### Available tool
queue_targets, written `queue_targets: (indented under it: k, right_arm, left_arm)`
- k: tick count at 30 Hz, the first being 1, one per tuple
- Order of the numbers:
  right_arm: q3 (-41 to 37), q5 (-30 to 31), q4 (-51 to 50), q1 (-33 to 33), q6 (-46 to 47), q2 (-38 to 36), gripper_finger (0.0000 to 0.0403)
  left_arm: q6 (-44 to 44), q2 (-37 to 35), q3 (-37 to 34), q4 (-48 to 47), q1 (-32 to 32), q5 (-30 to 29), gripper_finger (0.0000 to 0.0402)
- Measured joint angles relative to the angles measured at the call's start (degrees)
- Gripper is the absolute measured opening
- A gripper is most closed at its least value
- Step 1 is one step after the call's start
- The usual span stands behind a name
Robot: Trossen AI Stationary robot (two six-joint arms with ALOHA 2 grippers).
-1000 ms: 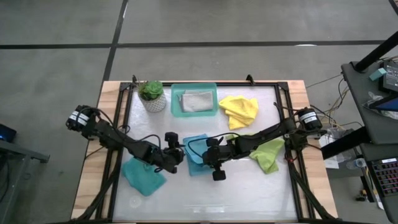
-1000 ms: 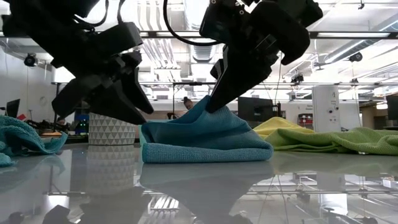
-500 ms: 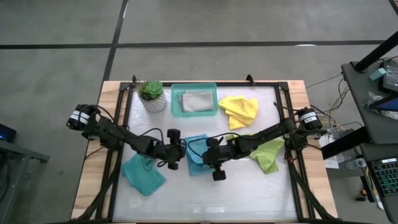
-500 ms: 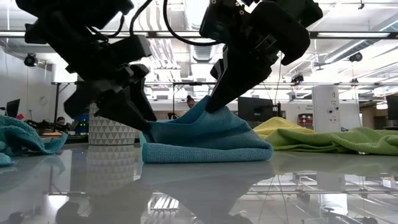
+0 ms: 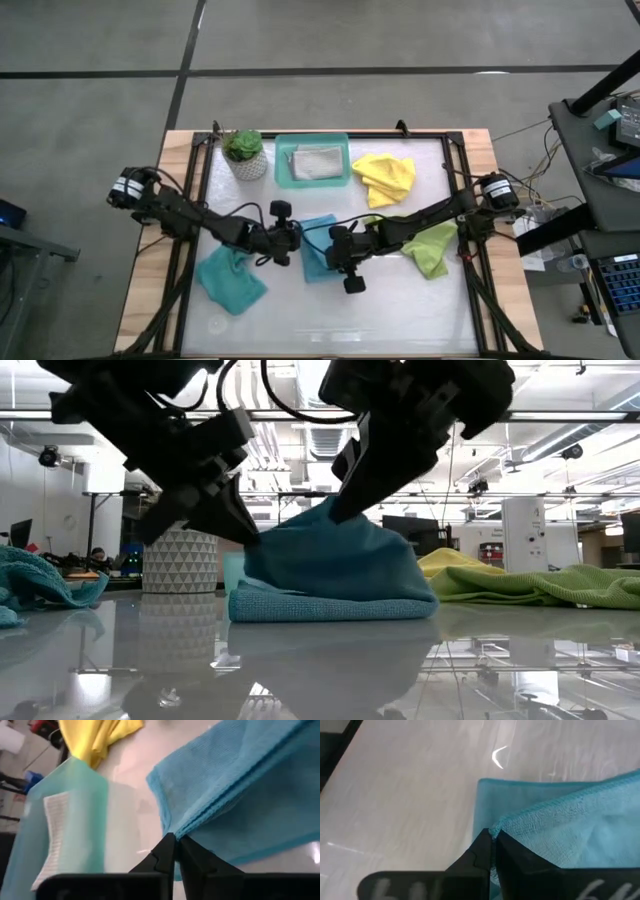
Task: Fold microfiber towels
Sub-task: Fold the blue microfiber cloth
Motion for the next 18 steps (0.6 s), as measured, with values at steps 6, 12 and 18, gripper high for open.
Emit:
queue_targets:
  k: [6,12,18]
  right_arm:
    - [-0.3,0.4,4.9,0.0,0.0,0.7,0.0009]
    - [-0.4,-0.1,10.6,0.1,0.0,2.8,0.0009]
    - [0.8,-0.3,15.5,-0.3,0.7,6.5,0.0009]
  left_arm:
    - [0.0,0.0,-0.4,0.7,1.5,-2.8,0.0002]
    - [-0.1,0.2,-1.1,0.8,1.9,-3.7,0.0001]
    - [-1.5,1.1,-1.8,0.7,2.0,-3.6,0.0001]
